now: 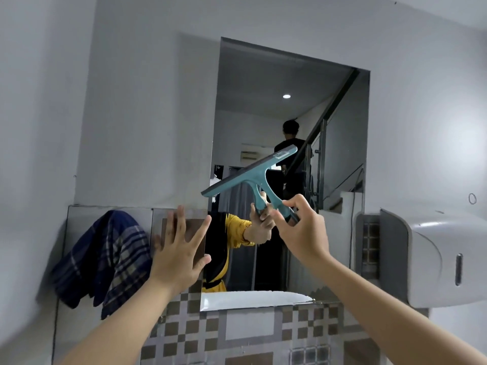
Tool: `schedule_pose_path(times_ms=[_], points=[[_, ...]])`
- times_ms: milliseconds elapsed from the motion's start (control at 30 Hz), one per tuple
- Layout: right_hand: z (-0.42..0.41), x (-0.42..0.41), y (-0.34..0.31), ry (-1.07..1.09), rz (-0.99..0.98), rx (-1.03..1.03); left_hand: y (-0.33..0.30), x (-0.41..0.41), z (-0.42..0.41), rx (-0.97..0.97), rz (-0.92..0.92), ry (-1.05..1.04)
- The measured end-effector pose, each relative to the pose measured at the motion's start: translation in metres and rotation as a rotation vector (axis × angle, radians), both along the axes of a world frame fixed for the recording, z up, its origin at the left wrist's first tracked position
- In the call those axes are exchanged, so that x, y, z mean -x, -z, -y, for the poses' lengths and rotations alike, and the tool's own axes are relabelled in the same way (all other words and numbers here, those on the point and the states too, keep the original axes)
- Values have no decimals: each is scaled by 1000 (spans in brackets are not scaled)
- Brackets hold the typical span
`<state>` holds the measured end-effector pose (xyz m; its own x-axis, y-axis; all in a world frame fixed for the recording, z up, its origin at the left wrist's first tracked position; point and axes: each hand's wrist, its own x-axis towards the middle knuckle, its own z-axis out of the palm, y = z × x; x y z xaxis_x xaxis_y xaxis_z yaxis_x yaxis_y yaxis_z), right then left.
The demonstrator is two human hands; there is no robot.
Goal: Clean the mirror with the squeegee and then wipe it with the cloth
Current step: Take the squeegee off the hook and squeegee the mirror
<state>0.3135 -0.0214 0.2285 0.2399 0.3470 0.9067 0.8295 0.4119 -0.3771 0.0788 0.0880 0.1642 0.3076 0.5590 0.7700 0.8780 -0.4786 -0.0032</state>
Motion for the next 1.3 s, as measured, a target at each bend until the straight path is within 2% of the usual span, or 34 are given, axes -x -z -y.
schedule_pose_path(times_ms=[533, 733, 1000, 1300], points=[[15, -109, -2, 108, 207, -4, -7, -8, 10, 105, -86, -169], [20, -165, 6, 140, 199, 6, -5, -11, 11, 99, -58, -165], [26, -200, 15, 118, 240, 5, -5, -12, 7, 95, -48, -208], [41, -215, 35, 145, 125, 38, -6, -16, 10, 145, -47, -237]])
